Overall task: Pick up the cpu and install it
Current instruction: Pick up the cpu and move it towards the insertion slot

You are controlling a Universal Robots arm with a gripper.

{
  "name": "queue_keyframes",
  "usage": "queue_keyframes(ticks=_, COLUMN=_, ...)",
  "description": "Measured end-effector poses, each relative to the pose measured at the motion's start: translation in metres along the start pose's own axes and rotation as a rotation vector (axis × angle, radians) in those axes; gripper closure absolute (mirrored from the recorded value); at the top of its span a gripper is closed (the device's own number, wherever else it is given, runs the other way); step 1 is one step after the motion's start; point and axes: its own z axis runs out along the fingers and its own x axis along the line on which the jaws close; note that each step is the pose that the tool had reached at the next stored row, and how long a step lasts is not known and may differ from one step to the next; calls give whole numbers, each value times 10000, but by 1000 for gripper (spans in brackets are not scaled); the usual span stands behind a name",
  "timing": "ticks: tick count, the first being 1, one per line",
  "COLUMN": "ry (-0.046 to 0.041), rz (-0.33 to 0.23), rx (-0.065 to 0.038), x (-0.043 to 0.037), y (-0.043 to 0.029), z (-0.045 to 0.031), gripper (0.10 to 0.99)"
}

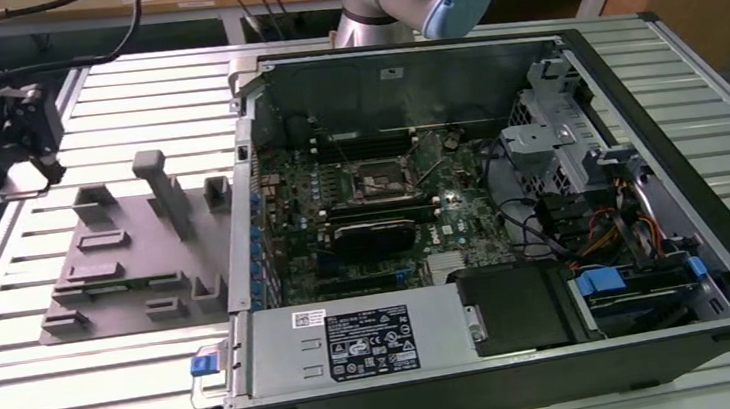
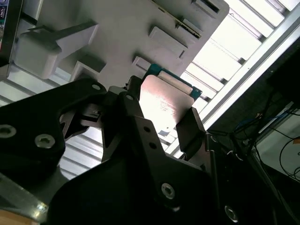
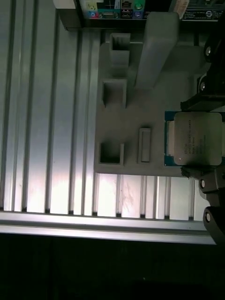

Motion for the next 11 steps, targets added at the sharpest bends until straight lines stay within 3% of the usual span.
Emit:
queue_keyframes(ticks=10, ry=-46, rz=-2, rx=2, x=-7, y=8, z=-233, gripper=541)
queue_keyframes(ticks=11, ry=-68, rz=-2, rx=2, x=-9, y=12, z=-321, gripper=541)
